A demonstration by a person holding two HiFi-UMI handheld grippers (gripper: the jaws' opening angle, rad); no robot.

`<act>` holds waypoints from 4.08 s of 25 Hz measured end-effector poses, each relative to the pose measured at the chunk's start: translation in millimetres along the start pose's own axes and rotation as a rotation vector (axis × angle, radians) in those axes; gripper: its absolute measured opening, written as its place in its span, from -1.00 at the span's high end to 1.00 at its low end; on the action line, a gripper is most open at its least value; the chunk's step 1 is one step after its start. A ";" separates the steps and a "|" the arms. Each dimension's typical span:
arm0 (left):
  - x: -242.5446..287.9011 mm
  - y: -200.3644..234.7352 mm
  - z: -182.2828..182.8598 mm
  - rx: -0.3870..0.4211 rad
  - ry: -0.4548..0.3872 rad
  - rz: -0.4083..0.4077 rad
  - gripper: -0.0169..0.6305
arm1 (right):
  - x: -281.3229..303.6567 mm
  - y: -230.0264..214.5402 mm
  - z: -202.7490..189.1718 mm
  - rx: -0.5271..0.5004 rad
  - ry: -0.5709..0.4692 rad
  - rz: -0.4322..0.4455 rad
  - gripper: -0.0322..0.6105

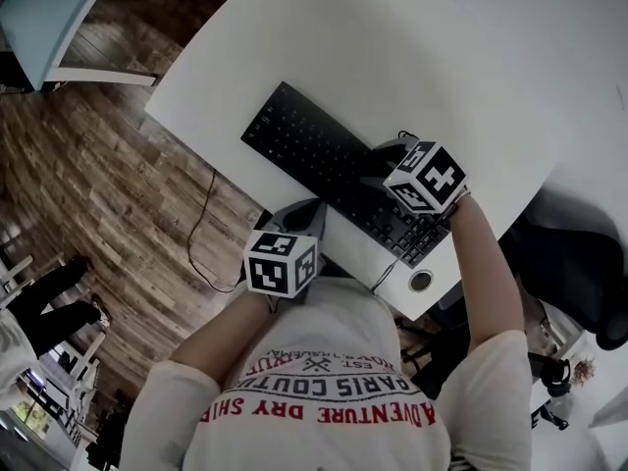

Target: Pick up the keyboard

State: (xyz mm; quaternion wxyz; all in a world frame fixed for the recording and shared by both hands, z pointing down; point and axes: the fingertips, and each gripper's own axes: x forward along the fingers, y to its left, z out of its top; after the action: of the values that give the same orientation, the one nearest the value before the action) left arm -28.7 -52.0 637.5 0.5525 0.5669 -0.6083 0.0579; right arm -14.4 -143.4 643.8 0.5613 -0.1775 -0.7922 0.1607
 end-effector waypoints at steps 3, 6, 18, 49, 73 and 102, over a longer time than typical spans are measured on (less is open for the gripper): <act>-0.6 -1.7 -4.1 -0.012 0.007 -0.010 0.86 | -1.5 -1.4 0.3 0.010 -0.016 -0.013 0.22; 1.3 -7.0 -6.9 -0.036 0.020 -0.046 0.86 | -6.1 -0.5 3.4 -0.005 -0.031 -0.039 0.25; 8.3 -20.4 -6.5 -0.427 -0.022 -0.285 0.29 | -35.0 24.8 16.3 -0.107 -0.062 -0.268 0.40; 14.8 -48.3 1.6 -0.420 -0.019 -0.504 0.28 | -85.7 72.5 16.1 -0.162 -0.049 -0.329 0.75; 5.7 -70.1 40.2 -0.122 -0.119 -0.753 0.29 | -128.9 98.3 42.6 -0.216 -0.030 -0.458 0.77; -126.0 -190.6 193.4 0.620 -0.270 -0.820 0.64 | -320.5 123.8 48.0 0.095 -0.739 -0.655 0.77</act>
State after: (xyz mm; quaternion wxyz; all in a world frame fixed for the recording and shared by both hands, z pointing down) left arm -34.2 -174.8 364.6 0.2529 0.8973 -0.3568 -0.0594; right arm 51.0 -184.4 305.6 0.2715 0.1756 -0.9441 0.0639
